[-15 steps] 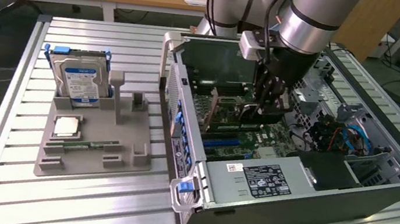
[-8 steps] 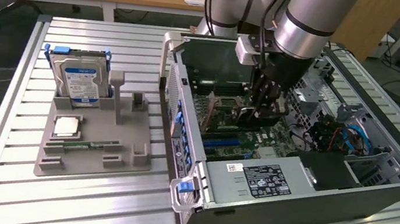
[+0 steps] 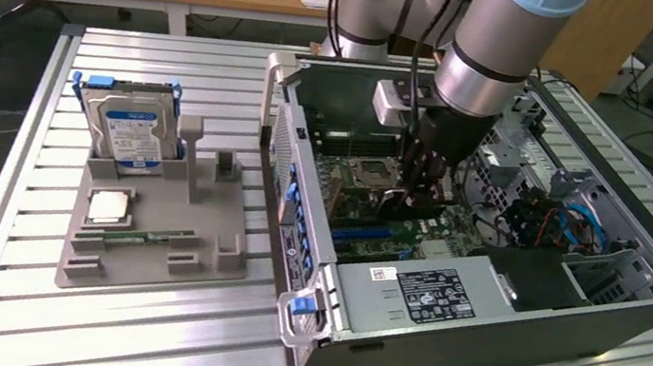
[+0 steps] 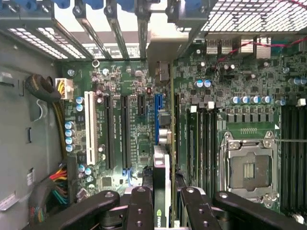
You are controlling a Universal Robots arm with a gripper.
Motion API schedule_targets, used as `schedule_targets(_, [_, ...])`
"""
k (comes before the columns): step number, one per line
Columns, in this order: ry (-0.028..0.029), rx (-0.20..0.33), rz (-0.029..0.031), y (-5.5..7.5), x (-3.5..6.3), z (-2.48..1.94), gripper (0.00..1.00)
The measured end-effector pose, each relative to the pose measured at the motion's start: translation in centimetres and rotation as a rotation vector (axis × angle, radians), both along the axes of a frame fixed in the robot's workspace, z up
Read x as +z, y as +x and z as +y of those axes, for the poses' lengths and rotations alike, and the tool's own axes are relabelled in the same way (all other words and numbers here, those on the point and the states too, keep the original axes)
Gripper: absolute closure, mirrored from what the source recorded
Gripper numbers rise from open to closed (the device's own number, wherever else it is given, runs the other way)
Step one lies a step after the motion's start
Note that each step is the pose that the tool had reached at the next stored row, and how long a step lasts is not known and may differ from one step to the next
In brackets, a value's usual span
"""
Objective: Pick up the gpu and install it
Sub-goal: 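Insert the gpu into the slot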
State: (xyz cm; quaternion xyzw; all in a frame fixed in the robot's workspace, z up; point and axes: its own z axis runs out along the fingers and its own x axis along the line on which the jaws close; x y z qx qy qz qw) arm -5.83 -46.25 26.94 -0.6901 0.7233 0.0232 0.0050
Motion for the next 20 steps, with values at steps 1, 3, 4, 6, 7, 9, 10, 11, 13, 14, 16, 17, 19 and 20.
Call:
schedule_targets(1, [0.0,0.0,0.0,0.0,0.0,0.0,0.73])
schedule_targets(3, [0.0,0.0,0.0,0.0,0.0,0.0,0.73])
schedule_targets(4, [0.0001,0.0,0.0,0.0,0.0,0.0,0.73])
schedule_targets(6, [0.0001,0.0,-0.0001,-0.05,0.0,0.01,0.73])
schedule_targets(7, [0.0001,0.0,-0.0001,-0.07,-0.01,0.01,0.73])
schedule_targets(9, [0.0001,0.0,0.0,-0.08,0.0,0.0,0.73])
schedule_targets(10, [0.0001,0.0,0.0,-0.08,0.0,0.0,0.73])
schedule_targets(11, [0.0001,0.0,0.0,-0.08,0.0,0.0,0.73])
schedule_targets(13, [0.0,0.0,0.0001,-0.1,0.0,-0.03,0.73])
schedule_targets(14, [0.0,0.0,0.0001,-0.1,0.0,-0.11,0.73])
schedule_targets(16, [0.0001,0.0,0.0,-0.1,0.0,-0.13,0.73])
schedule_targets(17, [0.0001,0.0,0.0001,-0.1,0.0,-0.13,0.73])
schedule_targets(19, [0.0002,0.0,-0.0002,-0.3,-0.01,-0.14,0.73])
schedule_targets(20, [0.0001,0.0,-0.0004,-0.41,-0.01,-0.13,0.73])
